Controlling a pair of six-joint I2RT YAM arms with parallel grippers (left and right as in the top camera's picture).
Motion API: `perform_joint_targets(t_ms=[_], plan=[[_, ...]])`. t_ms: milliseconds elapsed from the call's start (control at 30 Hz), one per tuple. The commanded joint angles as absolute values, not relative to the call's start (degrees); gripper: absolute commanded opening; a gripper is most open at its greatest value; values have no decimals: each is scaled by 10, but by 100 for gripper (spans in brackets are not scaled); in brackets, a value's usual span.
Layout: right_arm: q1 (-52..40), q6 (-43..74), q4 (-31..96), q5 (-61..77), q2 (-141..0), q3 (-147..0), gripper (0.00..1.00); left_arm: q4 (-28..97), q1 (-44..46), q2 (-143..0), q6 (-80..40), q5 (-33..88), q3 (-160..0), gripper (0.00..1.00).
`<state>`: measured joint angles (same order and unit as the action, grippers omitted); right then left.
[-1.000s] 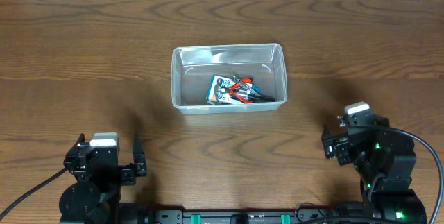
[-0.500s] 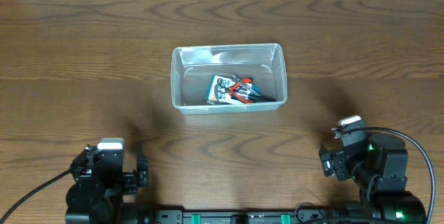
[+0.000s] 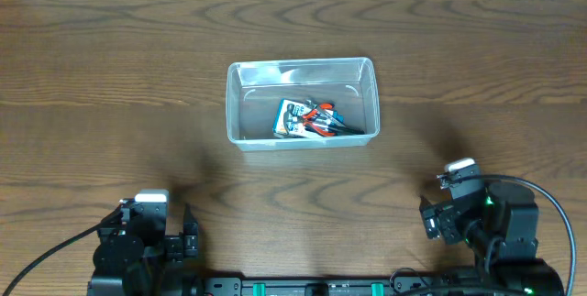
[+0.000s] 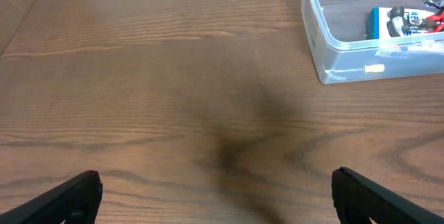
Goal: Pack container
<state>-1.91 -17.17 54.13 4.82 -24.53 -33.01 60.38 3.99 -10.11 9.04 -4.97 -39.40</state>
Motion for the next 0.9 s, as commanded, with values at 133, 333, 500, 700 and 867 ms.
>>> perform_joint_targets(t_ms=[133, 333, 500, 700, 867], plan=[[-55, -147, 435, 94, -139, -328, 99, 607, 44, -96, 94, -58, -392, 98], [-87, -122, 351, 95, -99, -320, 99, 607, 44, -96, 94, -58, -392, 98], [-111, -122, 236, 90, -80, -265, 99, 607, 44, -96, 94, -58, -392, 98], [-116, -122, 80, 90, -16, -140, 99, 607, 44, -96, 94, -58, -392, 98], [-112, -118, -7, 86, -3, -62, 99, 607, 44, -96, 94, -58, -392, 98]])
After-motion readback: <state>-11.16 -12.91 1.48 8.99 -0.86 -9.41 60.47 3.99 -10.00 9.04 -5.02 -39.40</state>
